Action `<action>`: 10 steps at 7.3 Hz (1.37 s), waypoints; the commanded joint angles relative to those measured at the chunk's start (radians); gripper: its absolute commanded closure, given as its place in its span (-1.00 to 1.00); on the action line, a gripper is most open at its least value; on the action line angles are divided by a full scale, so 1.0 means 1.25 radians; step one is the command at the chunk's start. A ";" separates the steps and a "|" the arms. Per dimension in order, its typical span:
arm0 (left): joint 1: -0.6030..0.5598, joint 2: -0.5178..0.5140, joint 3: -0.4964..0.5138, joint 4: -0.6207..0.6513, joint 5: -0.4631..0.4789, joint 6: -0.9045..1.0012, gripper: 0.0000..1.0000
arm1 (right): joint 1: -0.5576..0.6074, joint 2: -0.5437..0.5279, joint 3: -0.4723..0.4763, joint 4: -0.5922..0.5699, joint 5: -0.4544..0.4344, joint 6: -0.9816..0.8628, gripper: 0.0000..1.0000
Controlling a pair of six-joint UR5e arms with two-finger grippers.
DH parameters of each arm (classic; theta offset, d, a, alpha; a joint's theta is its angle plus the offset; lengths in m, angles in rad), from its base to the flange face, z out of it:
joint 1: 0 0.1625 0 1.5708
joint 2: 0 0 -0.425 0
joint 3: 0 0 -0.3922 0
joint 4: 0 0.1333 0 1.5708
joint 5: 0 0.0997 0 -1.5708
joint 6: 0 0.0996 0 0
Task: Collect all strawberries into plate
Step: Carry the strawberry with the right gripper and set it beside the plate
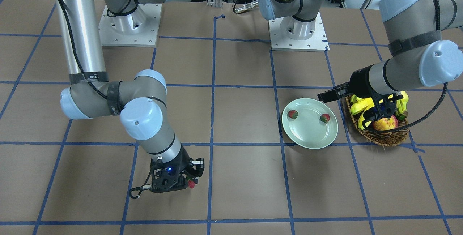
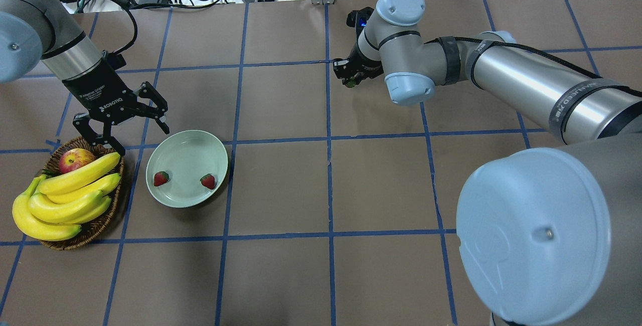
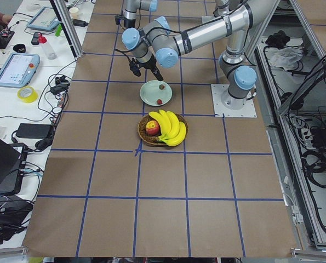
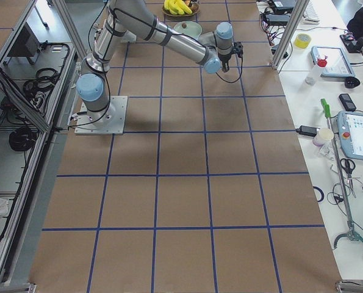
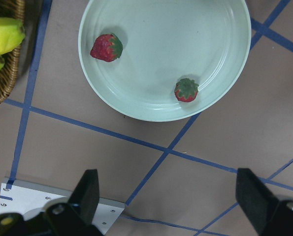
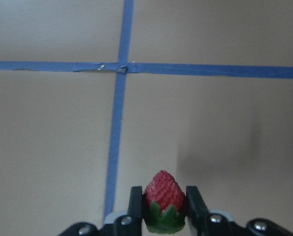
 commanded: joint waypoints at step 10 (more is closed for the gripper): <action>-0.001 0.003 0.002 0.009 -0.049 -0.057 -1.00 | 0.220 -0.222 0.146 0.178 -0.061 0.219 -1.00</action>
